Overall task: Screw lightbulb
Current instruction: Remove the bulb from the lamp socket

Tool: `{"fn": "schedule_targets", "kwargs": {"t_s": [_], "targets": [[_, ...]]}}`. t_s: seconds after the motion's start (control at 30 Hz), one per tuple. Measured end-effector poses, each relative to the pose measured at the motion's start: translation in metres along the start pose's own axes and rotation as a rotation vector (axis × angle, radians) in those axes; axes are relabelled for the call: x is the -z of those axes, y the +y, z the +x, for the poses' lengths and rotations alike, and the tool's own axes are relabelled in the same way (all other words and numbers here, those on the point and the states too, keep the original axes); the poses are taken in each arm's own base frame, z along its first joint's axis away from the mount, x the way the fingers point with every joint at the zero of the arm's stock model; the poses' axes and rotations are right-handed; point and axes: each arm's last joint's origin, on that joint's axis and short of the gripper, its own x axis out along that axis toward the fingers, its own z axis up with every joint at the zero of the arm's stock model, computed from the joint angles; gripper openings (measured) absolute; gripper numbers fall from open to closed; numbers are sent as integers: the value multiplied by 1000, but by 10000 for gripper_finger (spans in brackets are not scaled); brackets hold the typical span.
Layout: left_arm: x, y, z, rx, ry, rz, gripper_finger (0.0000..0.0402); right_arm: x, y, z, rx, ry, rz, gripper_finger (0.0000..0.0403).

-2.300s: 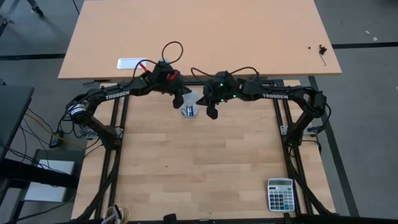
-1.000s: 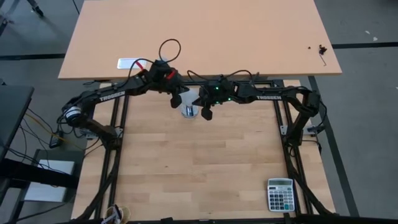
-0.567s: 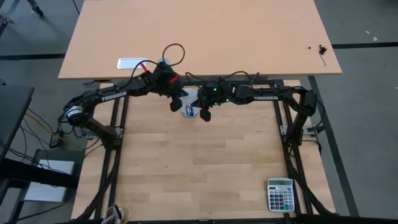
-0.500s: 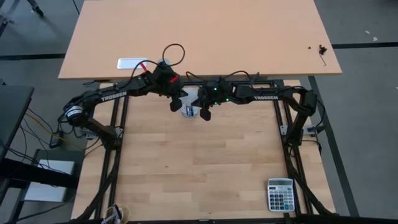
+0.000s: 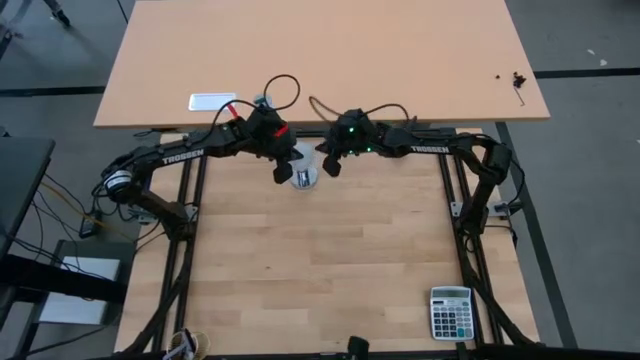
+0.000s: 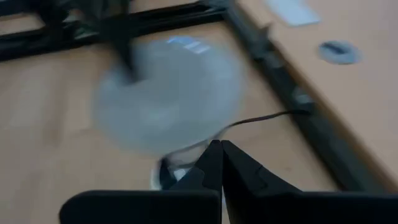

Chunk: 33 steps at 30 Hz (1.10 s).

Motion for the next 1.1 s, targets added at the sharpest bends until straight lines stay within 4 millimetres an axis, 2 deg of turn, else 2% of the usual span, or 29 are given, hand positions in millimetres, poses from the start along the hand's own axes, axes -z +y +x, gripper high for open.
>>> {"fn": "schedule_targets", "kwargs": {"t_s": [0.17,0.3,0.4,0.5,0.63,0.93,1.1], "targets": [[0,0,0,-15,5,0,0,-6,-12,-13,-42,-20,33,11],[1,0,0,-21,8,0,0,-12,7,-18,-258,-47,7,11],[0,1,0,-26,7,1,0,-12,24,-12,-362,-65,-28,11],[0,1,1,-30,5,2,0,-5,32,0,-340,-42,-44,11],[0,1,1,-31,5,2,0,-2,31,7,-272,-41,-38,11],[0,1,1,-48,8,1,0,0,10,5,-188,-27,17,11],[0,0,1,-24,5,2,0,1,-5,3,-46,-20,37,11]]}}
